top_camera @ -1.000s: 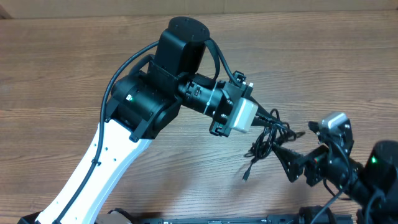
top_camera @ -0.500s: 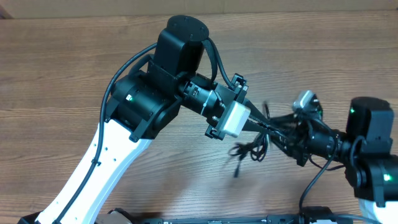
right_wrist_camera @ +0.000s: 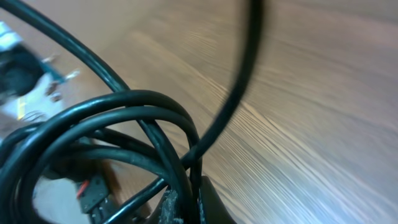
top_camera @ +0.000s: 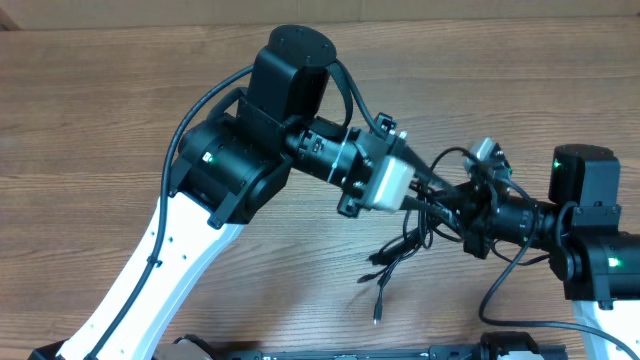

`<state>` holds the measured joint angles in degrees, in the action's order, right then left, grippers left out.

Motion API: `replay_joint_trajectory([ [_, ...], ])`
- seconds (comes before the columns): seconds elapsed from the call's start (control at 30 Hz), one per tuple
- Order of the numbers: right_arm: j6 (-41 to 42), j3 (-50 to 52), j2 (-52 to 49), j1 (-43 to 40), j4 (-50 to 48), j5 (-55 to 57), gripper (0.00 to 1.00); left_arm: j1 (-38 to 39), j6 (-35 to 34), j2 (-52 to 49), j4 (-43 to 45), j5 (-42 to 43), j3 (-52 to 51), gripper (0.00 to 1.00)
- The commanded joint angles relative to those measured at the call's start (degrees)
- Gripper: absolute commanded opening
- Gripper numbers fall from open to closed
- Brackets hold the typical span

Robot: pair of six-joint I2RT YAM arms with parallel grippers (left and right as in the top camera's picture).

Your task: Untangle cables

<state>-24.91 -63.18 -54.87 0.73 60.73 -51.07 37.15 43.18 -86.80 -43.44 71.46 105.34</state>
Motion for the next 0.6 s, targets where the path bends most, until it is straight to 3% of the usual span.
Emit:
replay_joint_trajectory([
  [0.0,13.77,0.22,0.20,-0.11,-0.28,16.61,0.04,0.37,-11.19,-0.09,-0.13,-16.04,0.90,0.30],
  [0.1,18.99,0.22,0.20,-0.11,-0.50,23.63,0.04,0.39,-19.76,-0.09,-1.16,-26.75,0.90,0.33],
  [0.3,19.34,0.22,0.22,-0.11,-2.14,24.00,0.04,0.39,-20.90,-0.09,-4.68,-28.83,0.90,0.45],
  [0.43,19.30,0.11,0.26,-0.11,-3.15,20.15,0.04,0.42,-16.06,-0.31,-7.69,-28.79,0.87,0.29],
  [0.57,20.41,0.04,0.26,-0.11,-4.11,16.33,0.04,0.52,-11.15,-1.66,-11.89,-27.91,0.87,0.20],
])
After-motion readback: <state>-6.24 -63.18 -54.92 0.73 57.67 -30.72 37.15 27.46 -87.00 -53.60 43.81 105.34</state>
